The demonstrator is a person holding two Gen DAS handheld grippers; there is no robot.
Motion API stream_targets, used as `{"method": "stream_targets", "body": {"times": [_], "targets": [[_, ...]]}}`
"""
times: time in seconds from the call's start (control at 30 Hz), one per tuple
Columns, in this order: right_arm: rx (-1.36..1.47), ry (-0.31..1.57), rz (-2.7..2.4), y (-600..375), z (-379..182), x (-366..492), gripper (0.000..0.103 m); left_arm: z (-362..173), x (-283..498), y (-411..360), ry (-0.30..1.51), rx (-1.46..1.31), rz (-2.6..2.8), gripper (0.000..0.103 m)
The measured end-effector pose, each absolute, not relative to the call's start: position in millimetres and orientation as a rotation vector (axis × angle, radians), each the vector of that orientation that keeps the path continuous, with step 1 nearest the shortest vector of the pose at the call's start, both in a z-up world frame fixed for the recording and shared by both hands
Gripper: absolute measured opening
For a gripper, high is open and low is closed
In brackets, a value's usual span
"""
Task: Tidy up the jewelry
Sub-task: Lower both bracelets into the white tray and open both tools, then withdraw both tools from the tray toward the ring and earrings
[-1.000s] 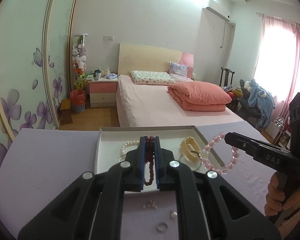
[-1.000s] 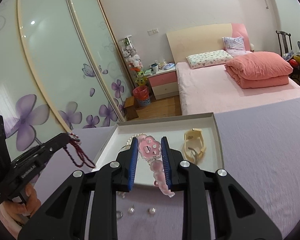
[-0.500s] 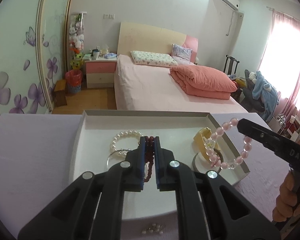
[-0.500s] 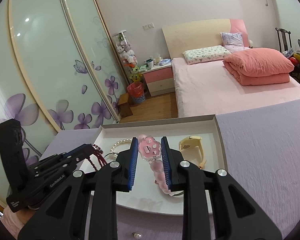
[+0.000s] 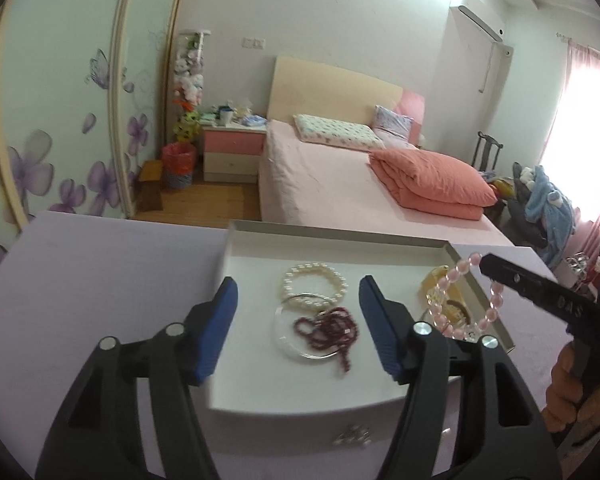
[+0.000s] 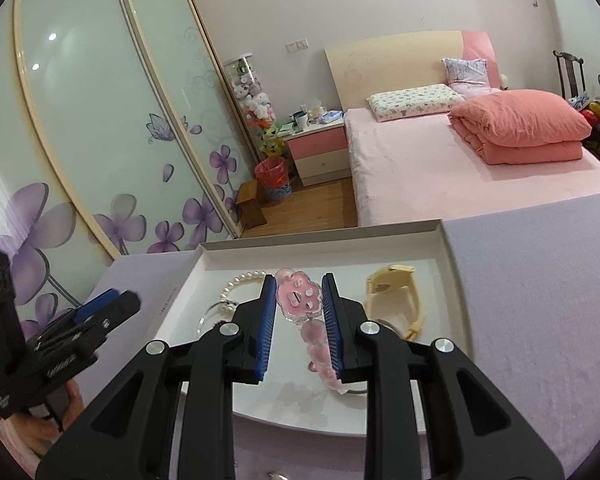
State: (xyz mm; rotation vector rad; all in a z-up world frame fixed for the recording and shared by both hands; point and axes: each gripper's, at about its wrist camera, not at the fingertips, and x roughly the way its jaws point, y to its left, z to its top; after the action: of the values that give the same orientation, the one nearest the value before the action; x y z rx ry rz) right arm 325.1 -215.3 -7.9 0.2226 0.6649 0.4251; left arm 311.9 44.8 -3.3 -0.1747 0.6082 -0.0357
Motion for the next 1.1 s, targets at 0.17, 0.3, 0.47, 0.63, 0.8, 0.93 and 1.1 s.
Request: {"method": "stream_targets", "body": {"times": [0.17,0.3,0.47,0.63,0.8,0.93,1.1], "targets": [[0.212,0.674,0.374,-212,-14,339,0.024,-1,297,57,0.602,-0.175,-0.018,0.067],[0.212,0.722,0.346,-213,-28,349,0.024,1,290,57,0.598,-0.164,-0.023,0.067],[0.215,0.737,0.39,-201,-29,349,0.024,3,289,53,0.59,-0.155,-0.036,0.067],[0.192,0.711,0.363,-195,-24,349,0.025,2,289,48,0.59,-0.155,-0.044,0.067],[0.177,0.672,0.269,-207,-21,342,0.075,1,286,48,0.593,-0.157,-0.046,0.072],[0.19,0.665,0.26,-220,-16,331,0.071,3,278,52,0.592,-0.167,-0.04,0.073],[0.184,0.664,0.277,-230,-11,307,0.064,9,260,55,0.575,-0.168,-0.036,0.077]]}}
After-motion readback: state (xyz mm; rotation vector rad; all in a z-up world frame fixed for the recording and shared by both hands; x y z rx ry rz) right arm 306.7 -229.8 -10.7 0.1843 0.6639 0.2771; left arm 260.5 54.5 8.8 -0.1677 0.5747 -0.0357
